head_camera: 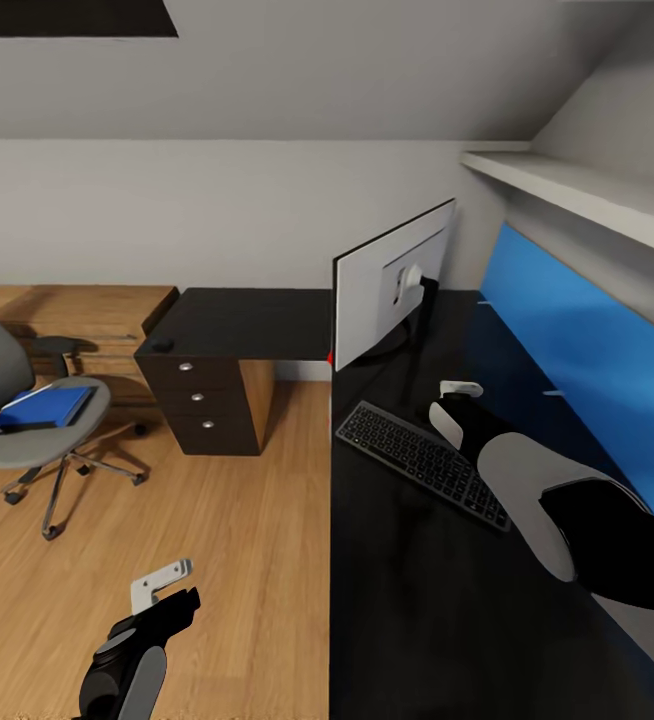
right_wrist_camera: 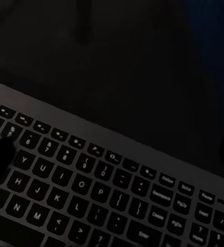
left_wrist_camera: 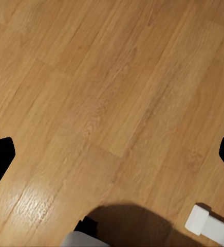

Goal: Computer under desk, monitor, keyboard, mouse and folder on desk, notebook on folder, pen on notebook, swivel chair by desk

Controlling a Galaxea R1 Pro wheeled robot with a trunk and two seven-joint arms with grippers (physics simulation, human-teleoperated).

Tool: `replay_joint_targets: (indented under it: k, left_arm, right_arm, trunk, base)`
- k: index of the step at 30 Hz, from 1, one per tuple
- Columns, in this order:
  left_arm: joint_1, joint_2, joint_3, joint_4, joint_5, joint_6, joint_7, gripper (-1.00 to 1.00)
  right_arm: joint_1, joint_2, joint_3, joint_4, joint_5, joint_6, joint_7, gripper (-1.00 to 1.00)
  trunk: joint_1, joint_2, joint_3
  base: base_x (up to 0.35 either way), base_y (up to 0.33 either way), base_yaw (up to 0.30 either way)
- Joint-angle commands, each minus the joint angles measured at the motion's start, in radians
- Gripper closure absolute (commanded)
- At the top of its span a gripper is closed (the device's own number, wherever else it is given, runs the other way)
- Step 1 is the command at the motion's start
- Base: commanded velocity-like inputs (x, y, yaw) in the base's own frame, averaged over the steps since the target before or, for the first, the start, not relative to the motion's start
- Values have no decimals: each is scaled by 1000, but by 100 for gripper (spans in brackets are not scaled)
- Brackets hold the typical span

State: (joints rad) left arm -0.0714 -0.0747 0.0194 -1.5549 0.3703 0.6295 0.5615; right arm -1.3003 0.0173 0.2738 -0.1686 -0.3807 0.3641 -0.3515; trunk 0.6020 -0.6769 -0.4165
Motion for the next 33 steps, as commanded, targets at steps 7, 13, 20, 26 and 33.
replay_joint_targets:
  k: [7, 13, 20, 26, 33]
  left_arm:
    - [-1, 0, -1, -1, 10, 2, 9, -100]
    - [-1, -1, -1, -1, 10, 2, 10, -100]
    - [-1, 0, -1, -1, 11, 2, 10, -100]
    - [-1, -1, -1, 8, 12, 2, 9, -100]
    - [-1, -2, -1, 13, 10, 2, 9, -100]
  right_arm:
    - [-1, 0, 8, -2, -8, 6, -6, -100]
    - [-1, -1, 8, -2, -8, 6, -6, -100]
    - [-1, -3, 8, -2, -9, 6, -6, -100]
    - [-1, -3, 8, -1, -9, 5, -6, -100]
    - [-1, -3, 8, -2, -9, 4, -6, -100]
  trunk:
    - [-27, 48, 13]
    - [-50, 90, 26]
    - [-65, 118, 31]
    - [-65, 118, 23]
    - [-65, 118, 13]
  base:
    - [0, 0, 69]
    - [0, 0, 69]
    - [0, 0, 69]
    - [0, 0, 52]
    - [0, 0, 9]
